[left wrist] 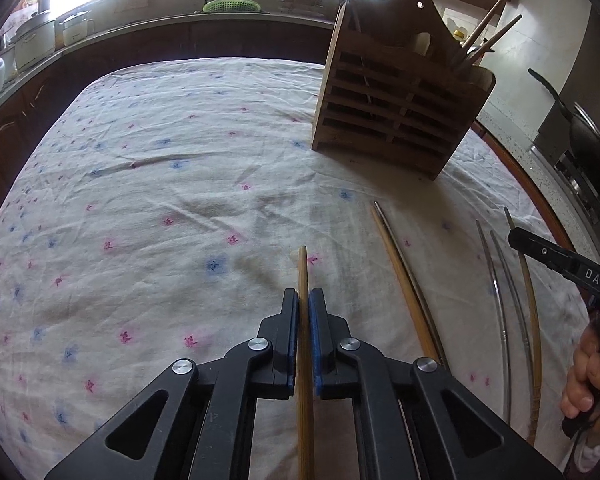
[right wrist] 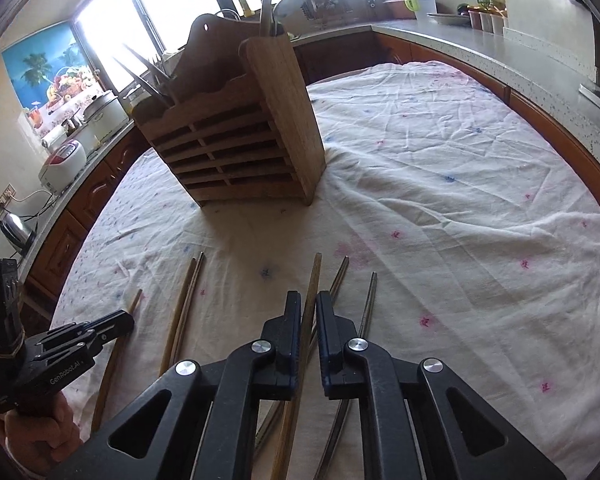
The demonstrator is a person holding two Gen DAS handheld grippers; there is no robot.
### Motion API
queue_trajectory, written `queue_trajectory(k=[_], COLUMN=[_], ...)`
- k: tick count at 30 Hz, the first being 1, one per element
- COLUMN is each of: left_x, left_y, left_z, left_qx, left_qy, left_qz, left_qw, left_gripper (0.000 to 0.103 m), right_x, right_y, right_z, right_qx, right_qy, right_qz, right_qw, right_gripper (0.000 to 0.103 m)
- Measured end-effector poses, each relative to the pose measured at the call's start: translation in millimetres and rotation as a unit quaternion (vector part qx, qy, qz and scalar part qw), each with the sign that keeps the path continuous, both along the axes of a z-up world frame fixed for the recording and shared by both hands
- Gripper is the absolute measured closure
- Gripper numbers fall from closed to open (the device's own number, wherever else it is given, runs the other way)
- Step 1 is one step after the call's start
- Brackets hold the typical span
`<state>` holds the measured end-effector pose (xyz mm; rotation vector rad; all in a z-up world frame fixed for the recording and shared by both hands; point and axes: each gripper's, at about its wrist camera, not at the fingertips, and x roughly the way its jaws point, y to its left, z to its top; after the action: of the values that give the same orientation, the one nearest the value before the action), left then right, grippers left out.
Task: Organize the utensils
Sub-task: 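Lift the wooden chopsticks and carry them above the holder with both grippers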
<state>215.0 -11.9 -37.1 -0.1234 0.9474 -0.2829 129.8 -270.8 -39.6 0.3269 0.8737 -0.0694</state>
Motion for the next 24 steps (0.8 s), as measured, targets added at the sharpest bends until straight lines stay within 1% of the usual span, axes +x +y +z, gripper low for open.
queue_trajectory(k=[3,6,8,11,15,19,24], left_x=[-9.8,-22.9,-33.4,-50.5,-73.6,-92.6,-103.7], left_y=[9.9,22.4,32.4,46.2,64.5,81.1,86.2], left_z=[14.8,37.4,54.5,79.7,107.8,125.8,134.8], left_qx=[-0.023,-0.050,-0.076,-0.097,-0.118,-0.131,-0.130], left_qy=[-0.014,-0.036,-0.053,-0.084,-0.118,-0.142,-0.162], left_qz=[0.002,0.003,0.001,0.001,0.002,0.005,0.014], left_qw=[0.9996,0.9981,0.9957,0.9917,0.9860,0.9812,0.9782], left_gripper=[0.099,0.099,0.099,0.099,0.099,0.099,0.099], right_x=[-8.3,-18.2,-24.9,-35.0,-46.5,-53.4,-53.6], right_y=[1.5,5.9,9.4,11.7,14.4,17.6,20.3], right_z=[17.0,37.1,51.6,73.0,105.7,134.0,149.1], right_qx=[0.002,0.002,0.002,0.005,0.002,-0.007,-0.012], right_qy=[-0.021,-0.046,-0.066,-0.095,-0.138,-0.177,-0.200], right_qz=[0.004,0.011,0.016,0.021,0.024,0.026,0.028], right_qw=[1.000,0.999,0.998,0.995,0.990,0.984,0.979], right_gripper=[0.096,0.096,0.097,0.097,0.097,0.097,0.097])
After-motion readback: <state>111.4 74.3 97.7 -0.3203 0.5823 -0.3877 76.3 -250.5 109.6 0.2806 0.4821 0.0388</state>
